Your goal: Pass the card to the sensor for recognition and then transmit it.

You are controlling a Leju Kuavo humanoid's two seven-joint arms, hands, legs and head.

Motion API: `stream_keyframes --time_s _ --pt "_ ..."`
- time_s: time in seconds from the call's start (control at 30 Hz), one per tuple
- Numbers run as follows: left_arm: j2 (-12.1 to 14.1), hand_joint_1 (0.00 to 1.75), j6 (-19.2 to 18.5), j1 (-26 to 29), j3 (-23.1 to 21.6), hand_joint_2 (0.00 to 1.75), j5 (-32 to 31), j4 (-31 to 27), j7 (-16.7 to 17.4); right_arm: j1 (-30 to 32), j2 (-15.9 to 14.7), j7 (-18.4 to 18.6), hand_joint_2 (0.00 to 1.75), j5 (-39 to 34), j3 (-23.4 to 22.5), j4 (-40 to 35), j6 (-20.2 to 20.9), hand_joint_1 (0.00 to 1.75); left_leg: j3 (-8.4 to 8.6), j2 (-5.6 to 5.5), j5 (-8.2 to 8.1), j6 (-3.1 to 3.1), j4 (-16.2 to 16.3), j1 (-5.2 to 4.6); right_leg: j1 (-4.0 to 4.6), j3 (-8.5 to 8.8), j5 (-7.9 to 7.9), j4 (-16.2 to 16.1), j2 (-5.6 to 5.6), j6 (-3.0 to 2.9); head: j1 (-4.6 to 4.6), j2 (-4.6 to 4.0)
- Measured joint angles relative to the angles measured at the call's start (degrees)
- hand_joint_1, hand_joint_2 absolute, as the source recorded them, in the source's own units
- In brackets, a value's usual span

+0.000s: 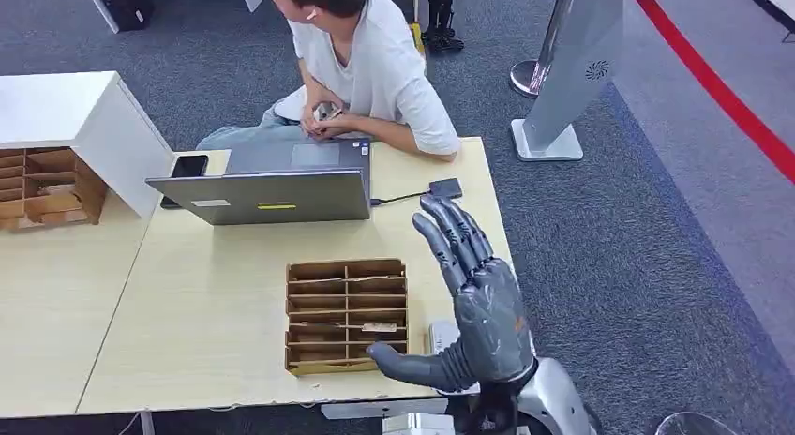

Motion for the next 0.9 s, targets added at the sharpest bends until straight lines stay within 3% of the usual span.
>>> stream_keyframes --time_s 0.4,0.9 --pt "0.1 0.0 0.0 -0.1 0.7 0.0 0.0 0.0 0.0 -0.3 -1.5 -0.6 1.75 0.9 2.6 1.1 1.4 0.0 0.0 0.0 0.0 0.0 0.0 0.0 0.0 0.0 0.0 0.0 0.0 0.0 -0.02 0.0" --pt "0.2 0.0 -0.4 -0.7 0.7 0.0 -0.9 0.1 0.9 -4.5 -2.3 2.0 1.75 5.2 8.0 6.8 7.4 0.0 -0.01 -0.01 0.0 0.0 0.0 0.0 0.0 0.0 0.0 0.0 0.0 0.0 0.0 0.0"
